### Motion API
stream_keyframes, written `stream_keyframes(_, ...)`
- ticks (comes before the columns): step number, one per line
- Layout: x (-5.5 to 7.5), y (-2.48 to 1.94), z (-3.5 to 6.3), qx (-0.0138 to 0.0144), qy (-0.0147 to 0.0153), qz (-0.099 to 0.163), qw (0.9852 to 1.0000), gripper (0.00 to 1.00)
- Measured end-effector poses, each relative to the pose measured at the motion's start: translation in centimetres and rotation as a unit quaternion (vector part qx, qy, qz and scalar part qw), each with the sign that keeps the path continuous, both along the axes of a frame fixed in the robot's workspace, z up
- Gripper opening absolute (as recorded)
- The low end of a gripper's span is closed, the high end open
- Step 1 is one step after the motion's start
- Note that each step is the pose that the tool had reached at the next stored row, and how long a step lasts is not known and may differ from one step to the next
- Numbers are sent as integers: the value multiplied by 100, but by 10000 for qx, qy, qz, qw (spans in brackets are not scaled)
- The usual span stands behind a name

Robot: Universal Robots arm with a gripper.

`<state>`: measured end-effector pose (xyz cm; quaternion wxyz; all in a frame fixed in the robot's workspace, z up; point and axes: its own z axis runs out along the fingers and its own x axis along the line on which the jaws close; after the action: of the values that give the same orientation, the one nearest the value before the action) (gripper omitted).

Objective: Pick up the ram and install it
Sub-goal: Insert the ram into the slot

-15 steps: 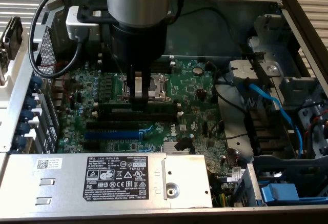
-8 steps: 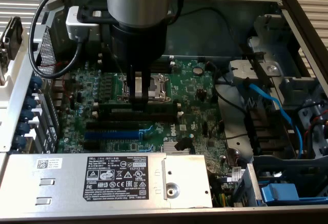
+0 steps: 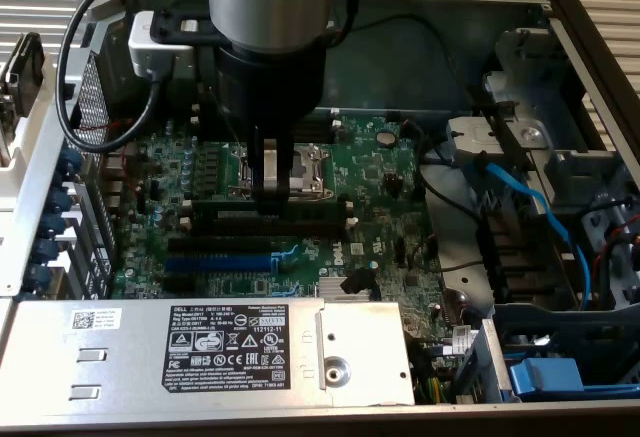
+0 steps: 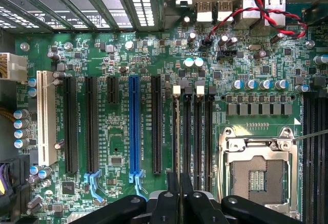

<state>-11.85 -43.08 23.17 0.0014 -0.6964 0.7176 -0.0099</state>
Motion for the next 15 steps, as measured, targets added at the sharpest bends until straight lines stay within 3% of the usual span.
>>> stream_keyframes(15, 0, 0, -6, 2, 0, 0, 10000, 13)
